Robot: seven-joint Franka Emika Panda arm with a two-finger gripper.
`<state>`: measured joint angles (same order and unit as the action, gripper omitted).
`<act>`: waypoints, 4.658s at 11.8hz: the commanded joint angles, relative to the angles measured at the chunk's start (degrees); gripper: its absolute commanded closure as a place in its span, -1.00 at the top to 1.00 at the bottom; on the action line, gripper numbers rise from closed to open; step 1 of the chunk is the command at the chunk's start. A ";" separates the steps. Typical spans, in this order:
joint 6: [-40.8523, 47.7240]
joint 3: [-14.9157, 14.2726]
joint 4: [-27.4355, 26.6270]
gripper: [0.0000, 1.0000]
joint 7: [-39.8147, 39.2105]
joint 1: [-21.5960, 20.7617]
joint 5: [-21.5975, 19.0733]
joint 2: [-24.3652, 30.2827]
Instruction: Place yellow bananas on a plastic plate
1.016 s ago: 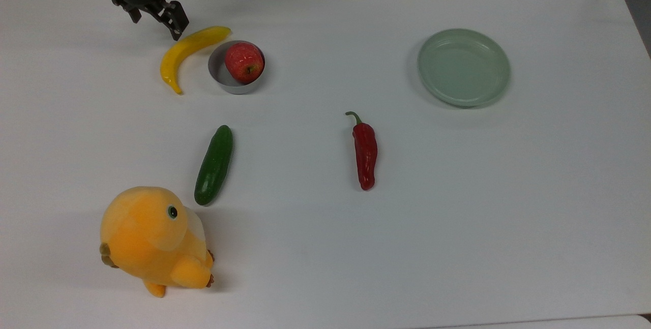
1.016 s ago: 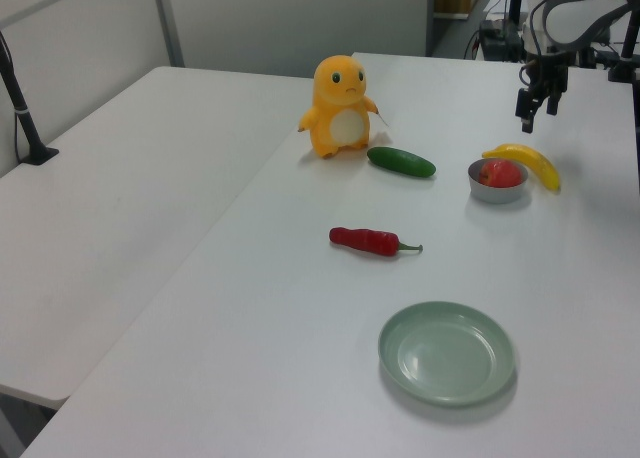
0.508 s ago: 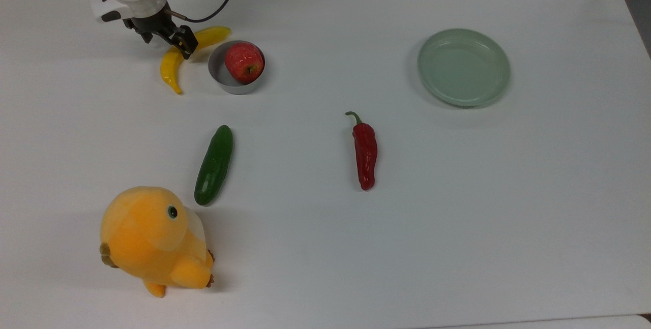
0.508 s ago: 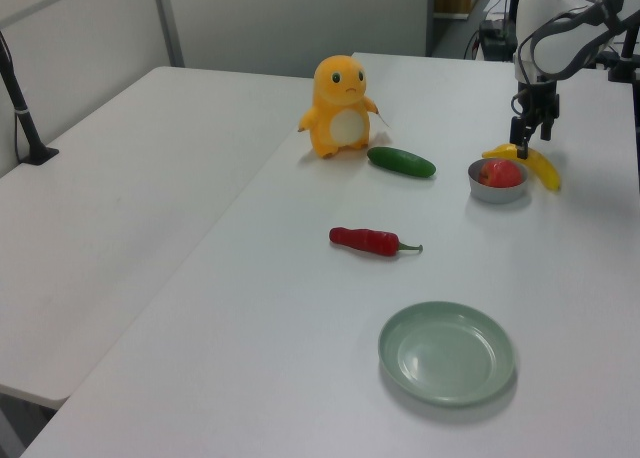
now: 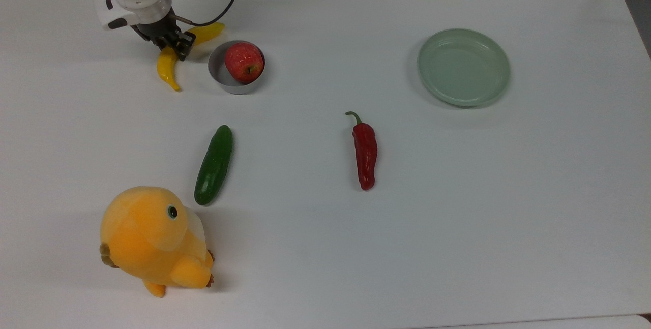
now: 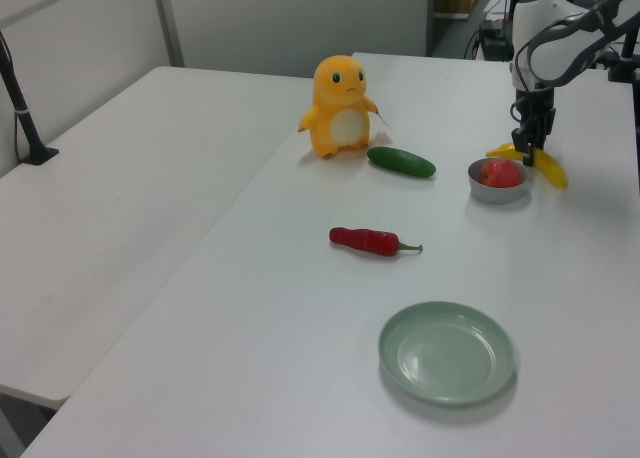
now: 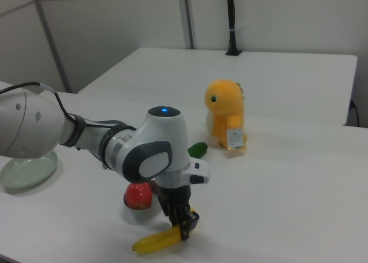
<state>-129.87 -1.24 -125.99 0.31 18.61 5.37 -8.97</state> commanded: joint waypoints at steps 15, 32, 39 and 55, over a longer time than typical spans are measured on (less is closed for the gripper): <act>-1.70 1.84 13.93 -1.00 -1.81 -7.08 -13.54 1.50; -3.46 29.37 16.47 -0.99 27.71 -28.53 -7.06 -6.92; -4.60 29.36 18.23 0.64 34.22 -30.39 -2.47 -12.56; 14.72 11.36 16.92 1.00 11.93 -28.54 -0.53 1.67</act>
<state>-118.80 14.28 -106.78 17.45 -8.84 4.40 -10.65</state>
